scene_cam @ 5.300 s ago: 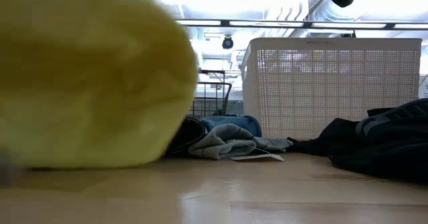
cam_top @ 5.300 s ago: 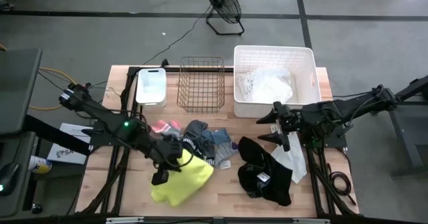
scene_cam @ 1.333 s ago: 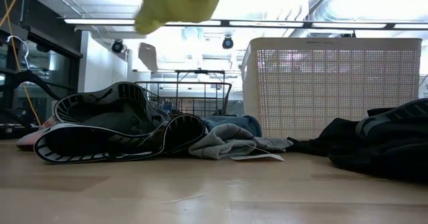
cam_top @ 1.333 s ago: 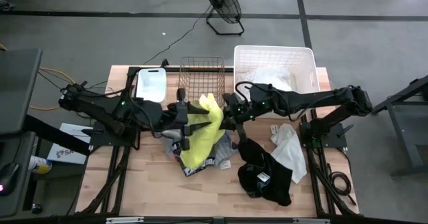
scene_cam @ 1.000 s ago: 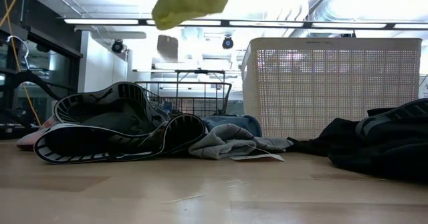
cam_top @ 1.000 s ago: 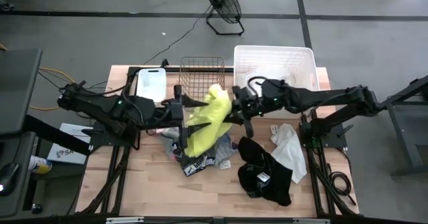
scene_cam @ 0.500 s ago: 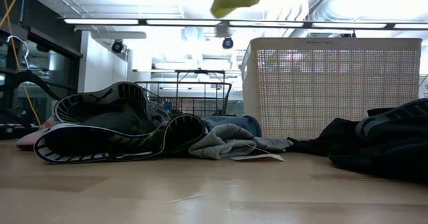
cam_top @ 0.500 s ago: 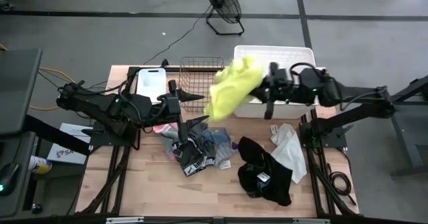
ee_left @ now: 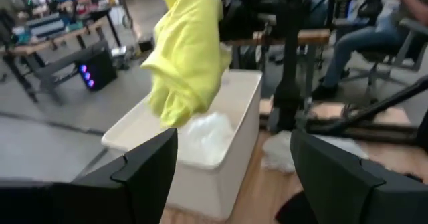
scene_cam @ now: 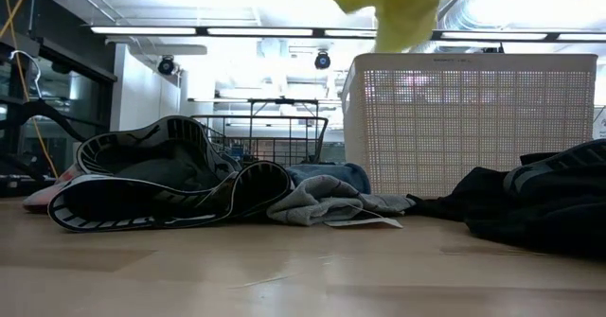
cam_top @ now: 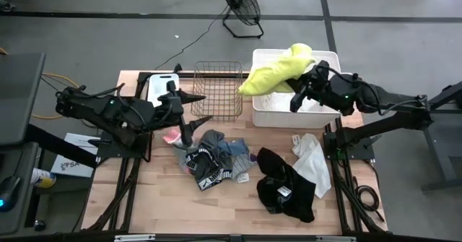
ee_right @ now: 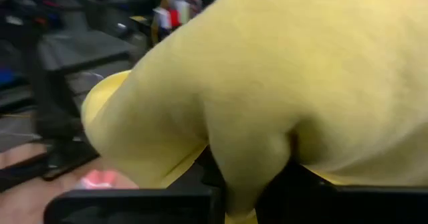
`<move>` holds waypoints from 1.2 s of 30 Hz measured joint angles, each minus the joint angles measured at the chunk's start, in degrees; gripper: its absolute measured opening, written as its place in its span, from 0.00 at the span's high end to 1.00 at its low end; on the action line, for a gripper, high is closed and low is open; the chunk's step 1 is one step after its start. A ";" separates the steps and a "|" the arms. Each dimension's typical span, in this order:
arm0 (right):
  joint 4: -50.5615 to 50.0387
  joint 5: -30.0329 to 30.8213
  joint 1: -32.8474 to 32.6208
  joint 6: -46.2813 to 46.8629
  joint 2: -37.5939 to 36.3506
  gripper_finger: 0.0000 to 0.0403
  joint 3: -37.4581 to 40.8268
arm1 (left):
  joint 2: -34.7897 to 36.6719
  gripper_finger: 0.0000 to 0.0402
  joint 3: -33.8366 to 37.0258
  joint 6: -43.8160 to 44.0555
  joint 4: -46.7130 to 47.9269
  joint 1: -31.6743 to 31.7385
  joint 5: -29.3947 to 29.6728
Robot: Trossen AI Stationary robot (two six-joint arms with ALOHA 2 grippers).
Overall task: Pick & Place Cloths
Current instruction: Put the yellow shirt into the right white bin
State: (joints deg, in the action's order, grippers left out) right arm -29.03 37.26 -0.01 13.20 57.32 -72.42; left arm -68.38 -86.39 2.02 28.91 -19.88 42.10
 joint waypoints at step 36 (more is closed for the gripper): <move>-32.54 -19.87 36.54 15.12 15.75 0.93 0.00 | 13.85 0.29 11.33 26.68 28.08 0.00 5.35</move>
State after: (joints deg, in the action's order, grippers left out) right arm -61.57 17.38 36.53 28.32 73.07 -72.42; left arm -54.52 -75.06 28.71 57.00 -19.88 47.44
